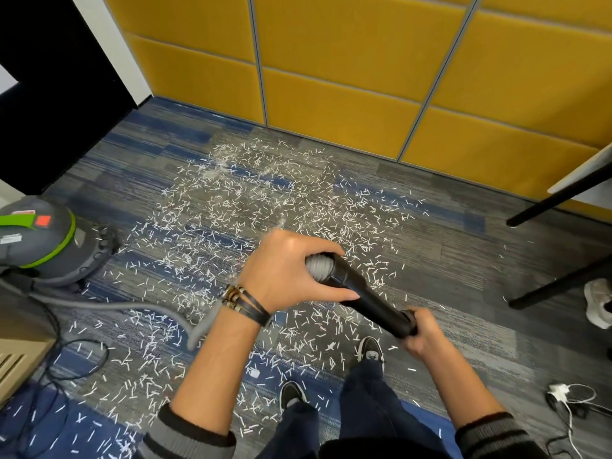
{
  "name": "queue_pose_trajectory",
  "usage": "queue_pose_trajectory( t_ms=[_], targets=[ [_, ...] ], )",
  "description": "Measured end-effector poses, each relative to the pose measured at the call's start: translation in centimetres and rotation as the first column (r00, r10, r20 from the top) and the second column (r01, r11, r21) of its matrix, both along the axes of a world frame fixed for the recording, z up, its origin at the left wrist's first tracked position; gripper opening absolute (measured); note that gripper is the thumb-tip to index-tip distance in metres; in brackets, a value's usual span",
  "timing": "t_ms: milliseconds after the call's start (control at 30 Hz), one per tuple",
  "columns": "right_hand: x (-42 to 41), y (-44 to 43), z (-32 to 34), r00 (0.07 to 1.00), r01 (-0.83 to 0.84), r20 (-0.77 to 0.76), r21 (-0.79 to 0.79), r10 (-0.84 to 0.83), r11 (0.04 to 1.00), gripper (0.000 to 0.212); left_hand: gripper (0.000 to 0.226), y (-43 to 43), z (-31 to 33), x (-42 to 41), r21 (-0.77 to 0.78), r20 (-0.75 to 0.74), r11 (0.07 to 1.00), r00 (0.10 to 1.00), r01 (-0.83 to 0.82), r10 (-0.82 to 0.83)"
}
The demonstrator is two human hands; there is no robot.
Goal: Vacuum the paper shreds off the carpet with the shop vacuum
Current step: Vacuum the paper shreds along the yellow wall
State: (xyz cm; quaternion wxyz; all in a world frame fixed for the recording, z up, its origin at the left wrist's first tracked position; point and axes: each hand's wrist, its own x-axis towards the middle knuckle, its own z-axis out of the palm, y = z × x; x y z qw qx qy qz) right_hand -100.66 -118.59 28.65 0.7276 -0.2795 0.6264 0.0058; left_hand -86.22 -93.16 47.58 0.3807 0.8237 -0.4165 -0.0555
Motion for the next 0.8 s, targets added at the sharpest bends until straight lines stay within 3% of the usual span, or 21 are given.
queue_pose_trajectory(
  t_ms=[133, 333, 633, 800],
  targets=[
    [-1.1, -1.6, -1.8, 0.997, 0.062, -0.029, -0.079, -0.065, 0.995, 0.014, 0.049, -1.4, -2.3, -1.3, 0.089, -0.038, 0.99, 0.994, 0.11, -0.107],
    [-0.6, -0.3, -3.7, 0.995, -0.039, -0.09, -0.065, 0.033, 0.997, 0.02, 0.058, 0.1, -4.3, -1.1, 0.091, -0.168, 0.996, 0.986, 0.024, -0.008],
    [4.5, 6.7, 0.1, 0.991, -0.118, 0.066, 0.076, 0.113, 0.99, 0.014, 0.057, 5.8, 1.5, 2.0, 0.056, 0.001, 0.998, 1.0, -0.018, 0.018],
    [1.8, 7.2, -1.3, 0.999, -0.035, 0.003, 0.049, 0.035, 0.998, 0.018, 0.06, 6.4, 0.2, 2.0, 0.079, -0.06, 0.997, 0.998, 0.008, -0.003]
  ],
)
